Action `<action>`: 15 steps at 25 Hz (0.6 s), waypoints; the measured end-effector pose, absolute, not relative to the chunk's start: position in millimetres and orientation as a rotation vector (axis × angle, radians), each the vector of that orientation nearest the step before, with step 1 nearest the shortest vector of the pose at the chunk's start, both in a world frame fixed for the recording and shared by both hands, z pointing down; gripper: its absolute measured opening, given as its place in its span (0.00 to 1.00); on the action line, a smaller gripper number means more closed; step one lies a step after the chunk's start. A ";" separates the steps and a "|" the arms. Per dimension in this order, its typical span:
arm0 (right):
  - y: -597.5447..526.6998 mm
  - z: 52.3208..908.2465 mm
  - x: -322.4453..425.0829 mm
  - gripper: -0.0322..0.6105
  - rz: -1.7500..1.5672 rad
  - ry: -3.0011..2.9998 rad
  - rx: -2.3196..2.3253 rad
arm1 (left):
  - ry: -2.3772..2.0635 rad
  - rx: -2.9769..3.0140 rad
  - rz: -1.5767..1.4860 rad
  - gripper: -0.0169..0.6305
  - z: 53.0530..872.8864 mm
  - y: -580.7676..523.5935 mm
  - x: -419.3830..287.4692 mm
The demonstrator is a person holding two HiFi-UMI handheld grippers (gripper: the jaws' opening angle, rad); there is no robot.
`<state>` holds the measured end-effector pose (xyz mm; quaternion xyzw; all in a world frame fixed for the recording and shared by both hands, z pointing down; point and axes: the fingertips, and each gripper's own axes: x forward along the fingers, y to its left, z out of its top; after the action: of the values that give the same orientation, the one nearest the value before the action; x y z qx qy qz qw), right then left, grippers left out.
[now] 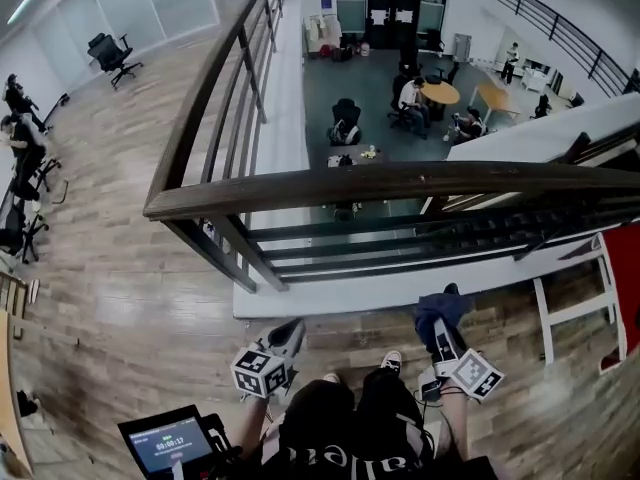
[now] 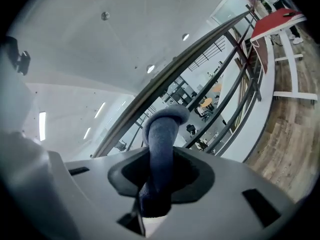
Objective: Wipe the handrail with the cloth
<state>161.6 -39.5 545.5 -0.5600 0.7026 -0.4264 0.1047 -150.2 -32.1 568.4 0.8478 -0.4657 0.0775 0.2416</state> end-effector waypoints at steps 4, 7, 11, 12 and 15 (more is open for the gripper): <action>10.9 536.5 141.4 0.21 -1.269 2.085 -1.634 | -1.230 2.366 0.182 0.03 550.2 -9.2 -140.7; 44.1 527.9 124.2 0.21 -1.270 2.144 -1.654 | -1.166 2.401 0.181 0.03 541.1 11.1 -127.5; 74.9 517.3 99.6 0.21 -1.265 2.289 -1.650 | -1.108 2.404 0.223 0.03 536.4 41.6 -113.0; 79.7 516.1 95.4 0.21 -1.269 2.300 -1.632 | -1.092 2.409 0.230 0.03 535.0 46.0 -108.7; 90.9 519.5 87.3 0.21 -1.278 2.325 -1.586 | -1.066 2.421 0.239 0.03 536.4 55.4 -98.3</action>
<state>87.3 90.9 519.5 -0.5128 0.7520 -0.4134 0.0251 -98.3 55.4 536.4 0.8847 -0.3896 0.0875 0.2405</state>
